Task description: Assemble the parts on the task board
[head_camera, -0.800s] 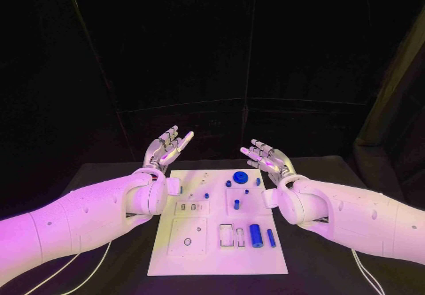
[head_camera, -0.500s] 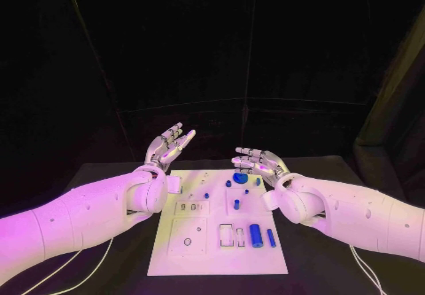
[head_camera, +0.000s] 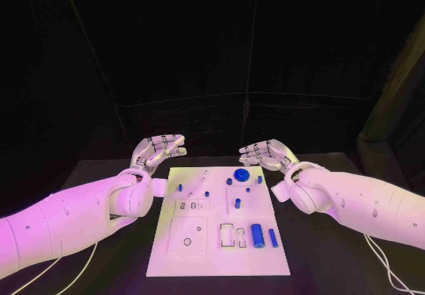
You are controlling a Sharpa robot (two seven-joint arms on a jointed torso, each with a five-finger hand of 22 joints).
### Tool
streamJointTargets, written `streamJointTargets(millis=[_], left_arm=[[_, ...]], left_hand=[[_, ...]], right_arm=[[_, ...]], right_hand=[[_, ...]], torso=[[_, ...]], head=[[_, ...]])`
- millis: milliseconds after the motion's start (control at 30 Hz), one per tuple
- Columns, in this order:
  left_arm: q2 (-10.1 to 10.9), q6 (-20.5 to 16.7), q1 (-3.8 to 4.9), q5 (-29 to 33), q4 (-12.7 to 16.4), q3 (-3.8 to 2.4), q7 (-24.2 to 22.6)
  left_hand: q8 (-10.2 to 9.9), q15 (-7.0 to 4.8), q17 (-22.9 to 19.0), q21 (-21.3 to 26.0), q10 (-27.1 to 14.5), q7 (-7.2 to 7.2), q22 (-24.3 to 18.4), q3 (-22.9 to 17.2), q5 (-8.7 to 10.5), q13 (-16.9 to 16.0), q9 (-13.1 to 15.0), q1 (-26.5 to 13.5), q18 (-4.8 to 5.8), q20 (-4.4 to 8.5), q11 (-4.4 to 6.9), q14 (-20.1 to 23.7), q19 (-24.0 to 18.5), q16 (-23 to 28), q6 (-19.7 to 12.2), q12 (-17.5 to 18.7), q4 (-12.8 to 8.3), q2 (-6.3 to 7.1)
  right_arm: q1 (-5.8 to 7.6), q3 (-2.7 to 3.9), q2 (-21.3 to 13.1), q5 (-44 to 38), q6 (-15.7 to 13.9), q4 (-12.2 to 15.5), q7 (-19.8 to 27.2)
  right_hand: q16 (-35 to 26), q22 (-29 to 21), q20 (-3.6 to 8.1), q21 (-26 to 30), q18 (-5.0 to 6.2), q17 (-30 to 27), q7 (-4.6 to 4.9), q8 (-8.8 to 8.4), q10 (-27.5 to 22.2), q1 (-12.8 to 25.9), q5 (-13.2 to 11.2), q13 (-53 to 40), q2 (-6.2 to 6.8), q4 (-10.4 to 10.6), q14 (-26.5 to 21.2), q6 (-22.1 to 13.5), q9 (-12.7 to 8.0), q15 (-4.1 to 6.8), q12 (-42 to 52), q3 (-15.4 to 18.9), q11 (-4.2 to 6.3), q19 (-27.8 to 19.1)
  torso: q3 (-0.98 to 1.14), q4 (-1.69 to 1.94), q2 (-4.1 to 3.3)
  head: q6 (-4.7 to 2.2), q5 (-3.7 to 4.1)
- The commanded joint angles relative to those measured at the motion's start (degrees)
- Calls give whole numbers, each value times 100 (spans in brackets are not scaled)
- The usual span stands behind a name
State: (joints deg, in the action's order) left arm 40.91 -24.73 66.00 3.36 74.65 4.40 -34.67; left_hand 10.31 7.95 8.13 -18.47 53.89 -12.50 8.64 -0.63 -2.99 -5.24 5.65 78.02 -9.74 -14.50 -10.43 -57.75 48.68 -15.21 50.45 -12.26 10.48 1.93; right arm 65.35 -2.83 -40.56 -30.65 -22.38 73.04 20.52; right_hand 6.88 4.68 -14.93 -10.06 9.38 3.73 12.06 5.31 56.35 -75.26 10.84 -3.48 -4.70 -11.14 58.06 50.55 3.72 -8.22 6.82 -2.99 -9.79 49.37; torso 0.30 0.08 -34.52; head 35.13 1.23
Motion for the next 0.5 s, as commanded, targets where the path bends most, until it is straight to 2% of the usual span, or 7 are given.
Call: streamJointTargets(millis=[33,167,233,333,500], left_arm=[[106,247,10,-323,175,-6,37],[311,313,11,-490,473,-6,116],[428,336,11,-557,653,-6,150],[609,358,11,-641,944,-6,187],[797,392,11,-691,1291,-6,221]], left_hand=[[47,-136,90,-94,386,10,5,32,16,1,-21,11,-98,133,117,-410,381,-96,231,-80,-97,-72],[25,-283,237,-143,793,110,-25,57,7,20,-69,62,-88,284,240,-818,774,-140,500,-51,-235,-148],[-15,-311,297,-133,874,125,-49,69,10,45,-100,72,-87,318,263,-919,877,-125,560,14,-287,-170],[-53,-332,354,-123,940,134,-71,82,12,64,-126,75,-87,343,276,-997,958,-110,610,73,-331,-185],[-88,-332,382,-106,951,132,-88,93,10,80,-145,71,-82,347,272,-1007,984,-81,616,123,-357,-188]], right_arm=[[122,5,-6,-1087,-21,-23,-128],[280,6,-2,-1911,90,-42,-423],[380,7,8,-2460,150,-47,-635],[513,8,22,-3278,286,-27,-977],[656,9,68,-4385,563,32,-1513]], right_hand=[[77,71,254,-315,124,65,-117,-26,710,-89,68,-14,-27,-273,815,613,12,242,-52,-143,175,681],[108,128,395,-482,121,115,-159,-50,932,-57,137,-14,9,-434,1154,768,13,354,-120,-259,249,943],[174,267,532,-781,96,177,-187,-53,1099,-76,173,-23,50,-521,1432,873,20,471,-136,-311,300,1333],[399,523,764,-1270,112,333,-243,-70,1313,-102,162,-31,152,-537,2003,979,20,652,-152,-327,406,1790],[926,921,982,-1981,105,693,-327,-114,1532,-52,90,-39,256,-527,2810,1075,14,873,-202,-375,538,2283]], torso=[[-10,20,-141],[-27,29,-251],[-40,38,-341],[-59,61,-444],[-74,118,-578]], head=[[-30,4],[-58,11],[-90,16],[-131,40],[-168,77]])
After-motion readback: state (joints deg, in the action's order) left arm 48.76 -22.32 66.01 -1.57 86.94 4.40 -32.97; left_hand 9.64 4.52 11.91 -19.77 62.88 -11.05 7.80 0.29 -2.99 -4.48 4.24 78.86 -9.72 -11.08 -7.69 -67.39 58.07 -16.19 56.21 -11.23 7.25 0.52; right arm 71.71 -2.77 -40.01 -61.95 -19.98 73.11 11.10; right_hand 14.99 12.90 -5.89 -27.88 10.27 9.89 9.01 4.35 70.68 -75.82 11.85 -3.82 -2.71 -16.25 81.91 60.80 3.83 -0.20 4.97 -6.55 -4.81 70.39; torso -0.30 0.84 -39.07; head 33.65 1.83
